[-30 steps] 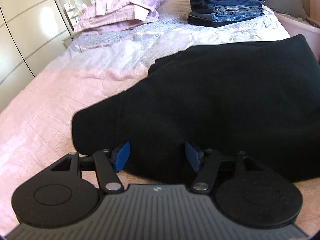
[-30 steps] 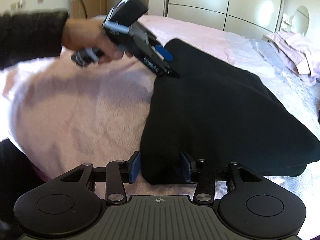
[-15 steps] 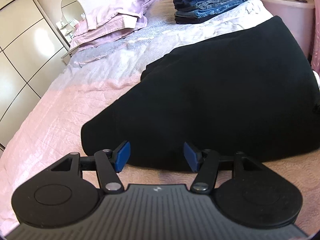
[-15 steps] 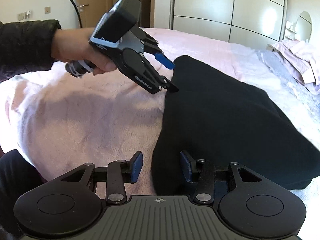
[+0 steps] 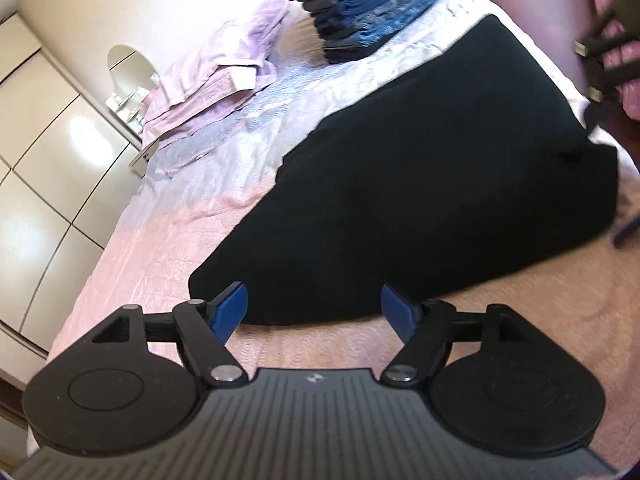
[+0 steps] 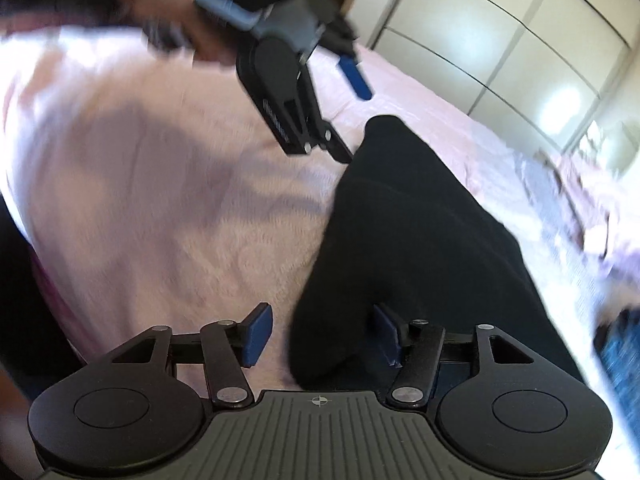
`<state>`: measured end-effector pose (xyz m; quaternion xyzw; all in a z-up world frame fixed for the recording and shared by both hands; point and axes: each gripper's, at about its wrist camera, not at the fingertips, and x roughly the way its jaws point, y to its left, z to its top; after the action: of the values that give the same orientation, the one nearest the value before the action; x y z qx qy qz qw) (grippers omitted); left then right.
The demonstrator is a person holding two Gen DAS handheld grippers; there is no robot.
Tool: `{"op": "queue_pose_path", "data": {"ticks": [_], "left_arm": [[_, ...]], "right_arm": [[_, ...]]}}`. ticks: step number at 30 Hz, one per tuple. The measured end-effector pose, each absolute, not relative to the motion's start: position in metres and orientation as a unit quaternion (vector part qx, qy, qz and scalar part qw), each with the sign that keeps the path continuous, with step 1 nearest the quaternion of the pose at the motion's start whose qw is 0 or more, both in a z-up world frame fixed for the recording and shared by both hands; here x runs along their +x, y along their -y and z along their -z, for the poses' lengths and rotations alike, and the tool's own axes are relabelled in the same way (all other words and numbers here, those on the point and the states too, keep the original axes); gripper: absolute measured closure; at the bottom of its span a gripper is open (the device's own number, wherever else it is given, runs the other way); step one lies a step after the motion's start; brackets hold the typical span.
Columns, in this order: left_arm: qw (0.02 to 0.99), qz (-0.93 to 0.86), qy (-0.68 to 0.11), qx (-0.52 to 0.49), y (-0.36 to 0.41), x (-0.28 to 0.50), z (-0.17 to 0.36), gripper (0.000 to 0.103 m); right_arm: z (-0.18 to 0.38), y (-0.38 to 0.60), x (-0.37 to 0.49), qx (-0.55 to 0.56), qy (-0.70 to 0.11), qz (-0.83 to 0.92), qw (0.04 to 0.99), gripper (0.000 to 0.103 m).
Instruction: Fold clothes
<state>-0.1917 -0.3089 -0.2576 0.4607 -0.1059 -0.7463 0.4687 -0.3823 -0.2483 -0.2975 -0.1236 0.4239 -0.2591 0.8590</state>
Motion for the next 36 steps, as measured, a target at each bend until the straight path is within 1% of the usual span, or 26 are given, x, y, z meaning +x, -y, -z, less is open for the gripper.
{"op": "queue_pose_path", "data": {"ticks": [4,11,12,15,18,20,22,24,27,30,36], "left_arm": [[0.464,0.745,0.108,0.467,0.304,-0.195,0.264,0.031],[0.455,0.755,0.084,0.464,0.296,-0.205,0.276,0.029],[0.454,0.757,0.077,0.463,0.296,-0.207,0.277,0.029],[0.455,0.762,0.055,0.457,0.294,-0.208,0.279,0.029],[0.47,0.76,0.032,0.447,0.29,-0.203,0.276,0.029],[0.483,0.76,0.012,0.435,0.284,-0.198,0.271,0.029],[0.495,0.763,-0.012,0.414,0.276,-0.192,0.265,0.029],[0.507,0.765,-0.031,0.396,0.269,-0.186,0.26,0.029],[0.522,0.76,-0.035,0.387,0.259,-0.182,0.259,0.029],[0.526,0.753,-0.027,0.396,0.251,-0.186,0.263,0.029],[0.5,0.762,0.039,0.409,0.23,-0.219,0.268,0.029]], "right_arm": [[0.306,0.252,-0.378,-0.182,-0.449,0.25,0.838,0.044],[0.317,0.251,-0.378,-0.221,-0.466,0.23,0.825,0.042],[0.318,0.252,-0.38,-0.221,-0.464,0.23,0.826,0.041],[0.329,0.257,-0.38,-0.241,-0.464,0.227,0.822,0.031],[0.338,0.263,-0.381,-0.262,-0.457,0.225,0.82,0.03],[0.337,0.269,-0.384,-0.265,-0.45,0.218,0.824,0.031],[0.332,0.272,-0.389,-0.259,-0.444,0.21,0.832,0.049],[0.325,0.274,-0.393,-0.244,-0.437,0.208,0.84,0.057],[0.315,0.276,-0.396,-0.232,-0.427,0.213,0.847,0.059],[0.314,0.271,-0.396,-0.218,-0.422,0.221,0.851,0.057],[0.311,0.255,-0.409,-0.23,-0.412,0.232,0.85,0.051]]}}
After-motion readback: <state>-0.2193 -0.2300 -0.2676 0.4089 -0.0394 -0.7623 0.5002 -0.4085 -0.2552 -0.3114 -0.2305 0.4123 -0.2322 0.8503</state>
